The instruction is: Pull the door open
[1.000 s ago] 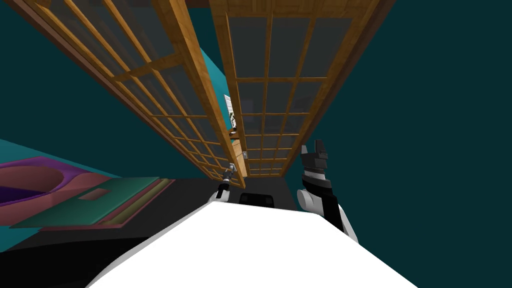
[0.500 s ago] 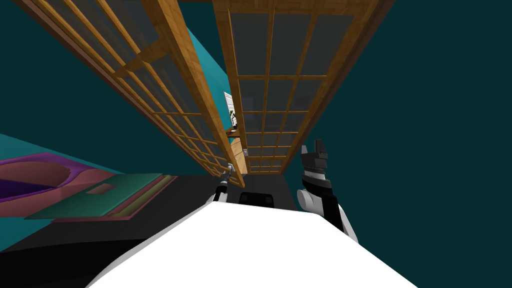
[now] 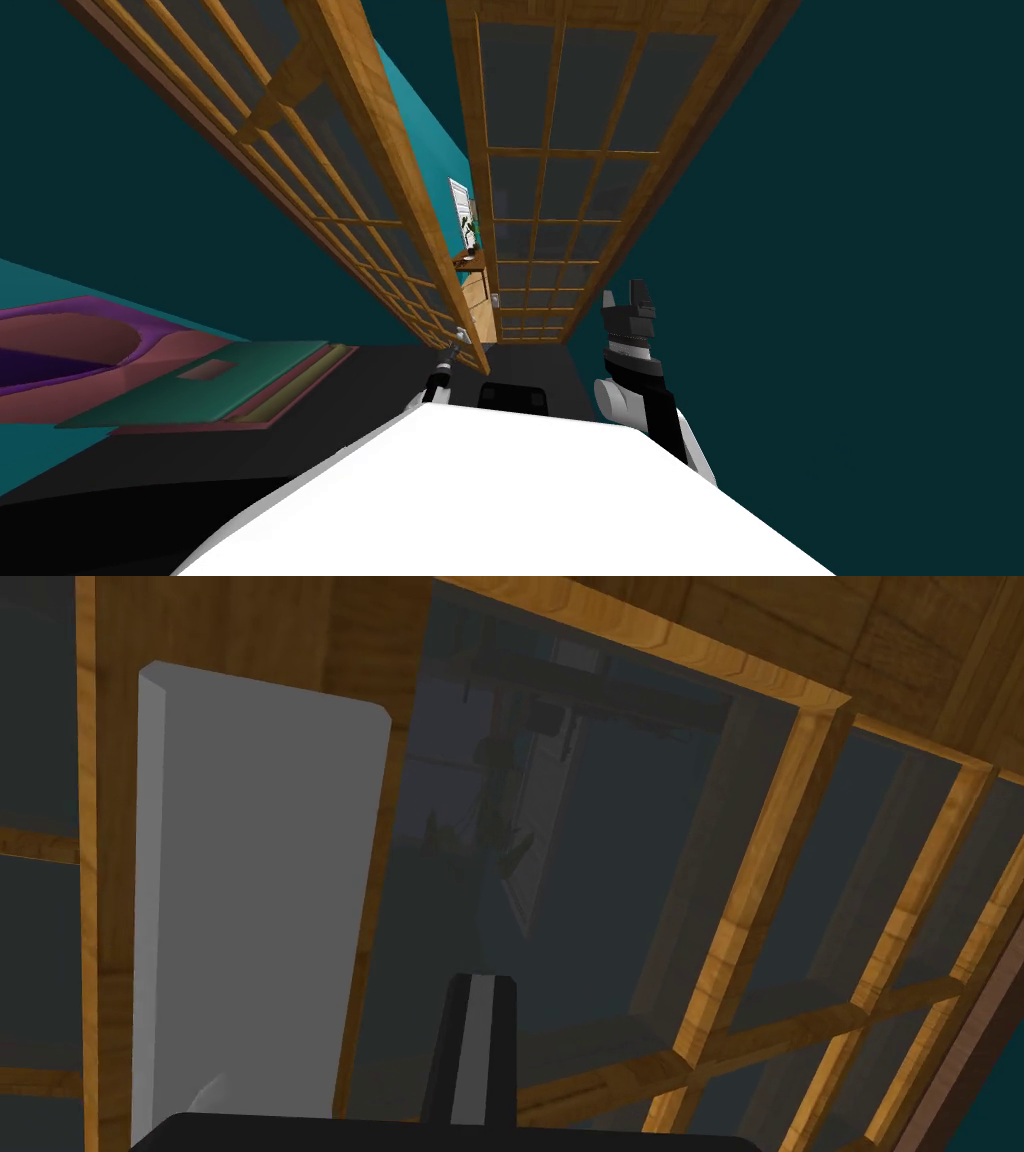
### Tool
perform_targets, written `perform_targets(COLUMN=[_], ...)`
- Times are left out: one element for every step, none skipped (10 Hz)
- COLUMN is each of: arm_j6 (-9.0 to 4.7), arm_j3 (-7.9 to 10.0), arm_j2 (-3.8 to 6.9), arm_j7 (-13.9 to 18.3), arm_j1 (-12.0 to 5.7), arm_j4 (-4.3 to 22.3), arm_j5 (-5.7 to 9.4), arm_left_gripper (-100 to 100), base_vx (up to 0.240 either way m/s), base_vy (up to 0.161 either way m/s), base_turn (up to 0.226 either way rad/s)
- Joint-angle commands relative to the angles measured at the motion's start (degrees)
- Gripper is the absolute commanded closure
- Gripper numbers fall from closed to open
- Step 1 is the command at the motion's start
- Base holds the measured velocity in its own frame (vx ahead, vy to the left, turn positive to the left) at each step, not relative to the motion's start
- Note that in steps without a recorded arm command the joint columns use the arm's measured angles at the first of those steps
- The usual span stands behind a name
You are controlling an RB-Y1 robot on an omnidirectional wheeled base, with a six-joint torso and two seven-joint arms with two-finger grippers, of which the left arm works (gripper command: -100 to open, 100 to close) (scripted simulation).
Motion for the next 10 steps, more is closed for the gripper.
perform_targets(arm_j6=[-0.50, -0.50, -1.55, -1.55, -2.71, -3.10, -3.87, -4.60, -5.25, -5.78], arm_j3=[-1.31, -1.31, -2.97, -2.97, -4.83, -5.46, -6.69, -7.85, -8.89, -9.75], arm_j2=[0.20, 0.20, 0.83, 0.83, 1.54, 1.78, 2.26, 2.70, 3.10, 3.42], arm_j7=[0.01, 0.01, 0.13, 0.13, 0.25, 0.29, 0.38, 0.46, 0.53, 0.58], arm_j1=[0.16, 0.16, -0.14, -0.14, -0.47, -0.58, -0.81, -1.02, -1.20, -1.36], arm_j4=[-1.32, -1.32, -1.92, -1.92, -2.59, -2.82, -3.27, -3.69, -4.06, -4.37], arm_j5=[-1.21, -1.21, -2.75, -2.75, -4.47, -5.06, -6.20, -7.28, -8.24, -9.03], arm_left_gripper=[-100, -100, -100, -100, -100, -100, -100, -100, -100, -100], base_vx=[-0.190, -0.124, -0.152, -0.145, -0.182, -0.168, -0.173, -0.220, -0.209, -0.199], base_vy=[0.078, 0.062, 0.094, 0.092, 0.126, 0.129, 0.116, 0.116, 0.131, 0.117], base_turn=[-0.122, -0.040, -0.155, -0.100, -0.168, -0.194, -0.158, -0.154, -0.146, -0.161])
